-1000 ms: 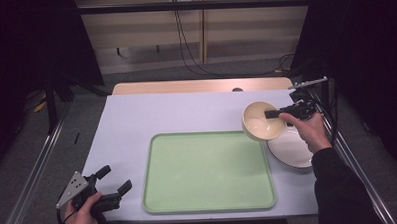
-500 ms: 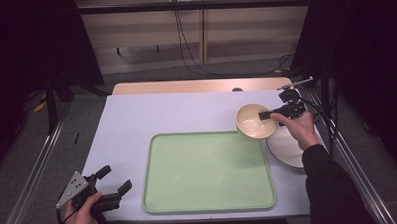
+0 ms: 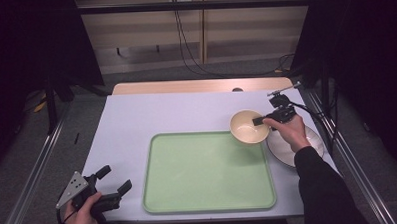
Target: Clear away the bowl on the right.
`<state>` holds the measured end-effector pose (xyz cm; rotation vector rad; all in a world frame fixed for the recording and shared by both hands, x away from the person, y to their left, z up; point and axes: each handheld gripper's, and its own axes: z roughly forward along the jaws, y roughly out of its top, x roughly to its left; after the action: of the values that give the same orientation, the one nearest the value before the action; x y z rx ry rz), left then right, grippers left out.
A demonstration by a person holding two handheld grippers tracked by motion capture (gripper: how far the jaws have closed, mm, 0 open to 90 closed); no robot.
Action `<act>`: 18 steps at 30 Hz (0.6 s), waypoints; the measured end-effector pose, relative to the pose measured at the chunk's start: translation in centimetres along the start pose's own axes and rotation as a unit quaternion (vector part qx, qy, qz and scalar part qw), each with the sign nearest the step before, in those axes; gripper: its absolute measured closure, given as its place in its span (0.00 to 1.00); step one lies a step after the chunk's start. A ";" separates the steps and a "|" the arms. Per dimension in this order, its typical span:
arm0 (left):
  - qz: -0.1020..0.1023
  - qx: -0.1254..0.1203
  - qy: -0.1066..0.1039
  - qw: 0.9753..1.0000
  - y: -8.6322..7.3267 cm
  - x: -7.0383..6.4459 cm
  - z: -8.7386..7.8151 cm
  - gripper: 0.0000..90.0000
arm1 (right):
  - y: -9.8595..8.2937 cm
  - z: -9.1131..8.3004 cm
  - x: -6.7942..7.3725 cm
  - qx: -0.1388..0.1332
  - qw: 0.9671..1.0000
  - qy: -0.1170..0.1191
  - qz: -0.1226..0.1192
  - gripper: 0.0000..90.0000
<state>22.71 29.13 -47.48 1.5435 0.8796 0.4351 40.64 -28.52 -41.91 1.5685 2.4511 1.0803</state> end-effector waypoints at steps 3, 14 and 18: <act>0.000 0.001 0.000 1.000 0.0 0.0 0.0 0.01 | 0.0 0.4 0.1 0.009 1.000 -0.004 0.006 0.94; 0.001 0.002 -0.001 1.000 0.0 0.0 0.0 0.01 | -1.0 1.9 -0.4 0.023 1.000 -0.006 0.006 0.94; 0.002 0.002 -0.001 1.000 0.0 0.0 0.0 0.01 | -1.1 2.2 -0.6 0.033 0.999 -0.010 0.013 0.93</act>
<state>22.70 29.16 -47.48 1.5488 0.8772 0.4343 40.88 -28.07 -44.38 1.6262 2.4858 0.9920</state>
